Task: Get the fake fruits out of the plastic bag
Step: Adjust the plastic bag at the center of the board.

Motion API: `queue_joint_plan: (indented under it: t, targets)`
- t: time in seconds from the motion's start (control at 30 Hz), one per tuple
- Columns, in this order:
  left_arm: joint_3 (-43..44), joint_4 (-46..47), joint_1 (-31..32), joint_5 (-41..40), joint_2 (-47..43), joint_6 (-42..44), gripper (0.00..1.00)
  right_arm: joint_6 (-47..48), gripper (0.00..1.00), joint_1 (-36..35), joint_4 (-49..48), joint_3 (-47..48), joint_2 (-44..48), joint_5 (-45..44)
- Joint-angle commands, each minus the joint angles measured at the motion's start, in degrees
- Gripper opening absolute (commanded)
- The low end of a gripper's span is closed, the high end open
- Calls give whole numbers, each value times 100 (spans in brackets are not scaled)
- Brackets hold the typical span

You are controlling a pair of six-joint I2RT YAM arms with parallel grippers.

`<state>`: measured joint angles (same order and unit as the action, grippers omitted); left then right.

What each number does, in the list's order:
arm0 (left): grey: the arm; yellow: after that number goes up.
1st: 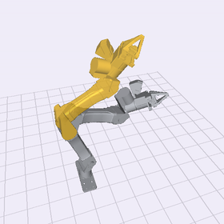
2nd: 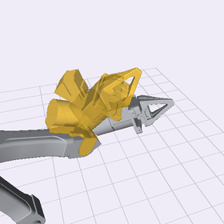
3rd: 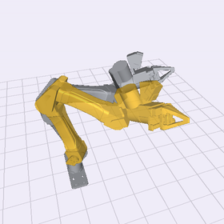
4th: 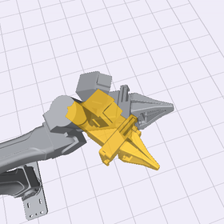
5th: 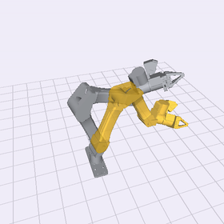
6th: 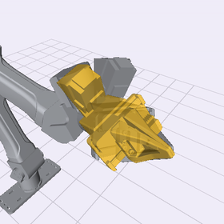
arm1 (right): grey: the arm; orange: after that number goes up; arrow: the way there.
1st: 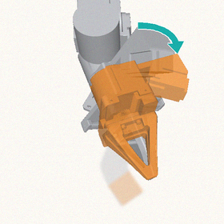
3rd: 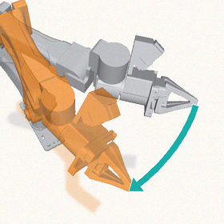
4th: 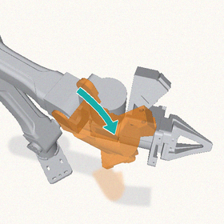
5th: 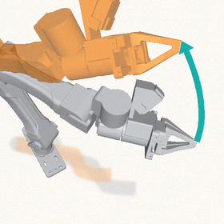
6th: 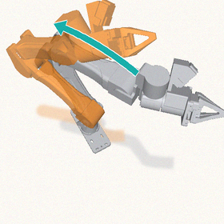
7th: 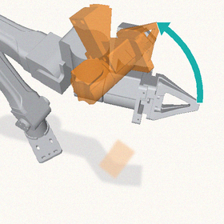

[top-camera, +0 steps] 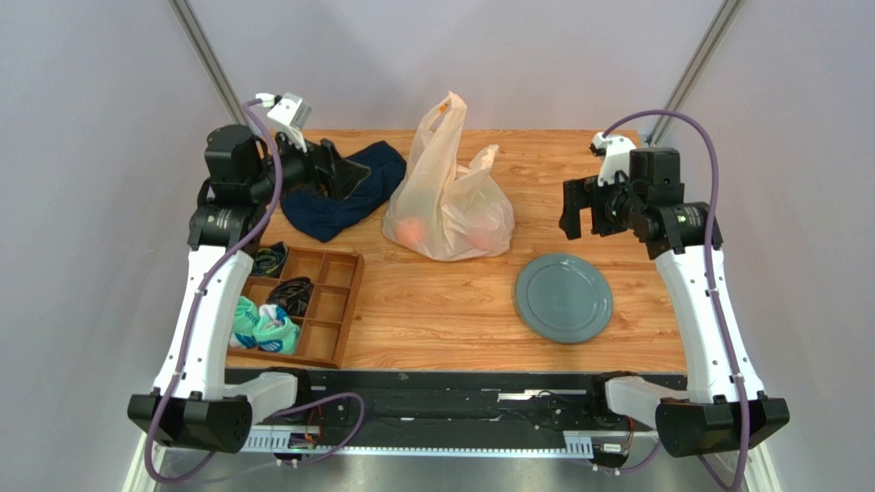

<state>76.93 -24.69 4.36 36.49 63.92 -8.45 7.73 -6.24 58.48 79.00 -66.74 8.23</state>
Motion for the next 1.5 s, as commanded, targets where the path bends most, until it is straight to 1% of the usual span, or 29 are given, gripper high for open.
queue_joint_plan:
  t: [0.0, 0.03, 0.1, 0.13, 0.17, 0.2, 0.23, 0.27, 0.3, 0.37, 0.4, 0.43, 0.47, 0.5, 0.57, 0.63, 0.67, 0.8, 0.9, 0.93, 1.0, 1.1, 1.13, 1.17, 1.23, 1.33, 1.37, 1.43, 1.47]
  targets:
    - [507, -126, 100, 227, 480, -305, 92, -228, 99, -26, 304, 834, -76, 959]
    - [560, 15, 135, 244, 551, -446, 91, -28, 99, -18, 331, 906, -111, 1562]
    - [944, 148, 328, 105, 900, -500, 90, 27, 98, -18, 235, 1046, -120, 2119]
    - [1095, 148, 372, 78, 1051, -578, 90, -182, 98, -26, 156, 1091, -172, 2487]
    - [1236, 218, 451, 78, 1191, -640, 89, -358, 98, -70, 86, 1143, -234, 2612]
    - [1472, 280, 469, 43, 1532, -788, 89, -481, 96, -79, -46, 1179, -286, 2727]
    - [1588, 359, 469, -19, 1701, -1329, 89, -613, 96, -88, -117, 1257, -348, 2867]
    - [1658, 620, 469, -97, 1868, -1622, 88, -954, 96, -88, -213, 1293, -462, 2921]
    - [1737, 832, 487, -98, 2148, -2034, 88, -1079, 96, -88, -414, 1337, -515, 2956]
    - [1817, 1201, 644, -186, 2378, -2082, 87, -1421, 96, -88, -574, 1574, -629, 3105]
    - [2000, 1220, 723, -151, 2597, -1995, 87, -1510, 96, -79, -653, 1705, -691, 3175]
    - [2106, 1273, 820, -29, 2712, -1794, 87, -1589, 96, -97, -671, 1828, -752, 3298]
    - [2203, 1378, 864, 364, 2835, -1679, 86, -1781, 95, -97, -688, 2029, -892, 3334]
    - [2387, 1422, 900, 542, 3063, -1521, 85, -1862, 93, -105, -706, 2092, -954, 3369]
    - [2563, 1484, 961, 579, 3266, -1546, 84, -2037, 93, -141, -802, 2137, -1069, 3501]
    - [2634, 1790, 970, 701, 3486, -1747, 84, -2327, 93, -193, -1118, 2067, -1165, 3554]
    - [2730, 2001, 988, 815, 3556, -1809, 85, -2415, 93, -219, -1241, 2023, -1209, 3554]
    - [3038, 2266, 1067, 860, 4074, -1985, 84, -2776, 92, -544, -1698, 1952, -1578, 3484]
    - [3354, 2372, 1163, 816, 4443, -1968, 84, -2663, 91, -887, -1664, 2224, -2035, 3238]
    - [3434, 2389, 1242, 790, 4532, -1942, 84, -2601, 90, -1018, -1647, 2468, -2323, 3125]
    - [3854, 2285, 1321, 649, 4925, -1889, 84, -2574, 88, -1098, -1551, 2768, -2606, 2887]
    - [4418, 2056, 1445, 403, 5444, -1679, 84, -2697, 84, -1151, -1498, 3331, -3116, 2308]
    - [4532, 2021, 1480, 359, 5542, -1660, 84, -2689, 84, -1151, -1445, 3445, -3204, 1845]
    - [4690, 1960, 1497, 298, 5639, -1669, 82, -2602, 83, -1186, -1366, 3681, -3344, 1597]
    - [4718, 1933, 1541, 132, 5798, -1695, 79, -2575, 83, -1178, -1251, 3789, -3424, 1235]
    - [4718, 1775, 1603, -89, 5904, -1721, 73, -2486, 79, -1169, -1225, 3824, -3547, 1225]
    - [4700, 1731, 1620, -211, 5913, -1722, 69, -2495, 77, -1169, -1225, 3772, -3574, 1234]
    - [4691, 1643, 1656, -309, 5921, -1660, 62, -2495, 68, -1160, -1216, 3737, -3662, 1225]
    - [4709, 1625, 1664, -335, 5939, -1651, 50, -2469, 60, -1160, -1225, 3719, -3688, 1216]
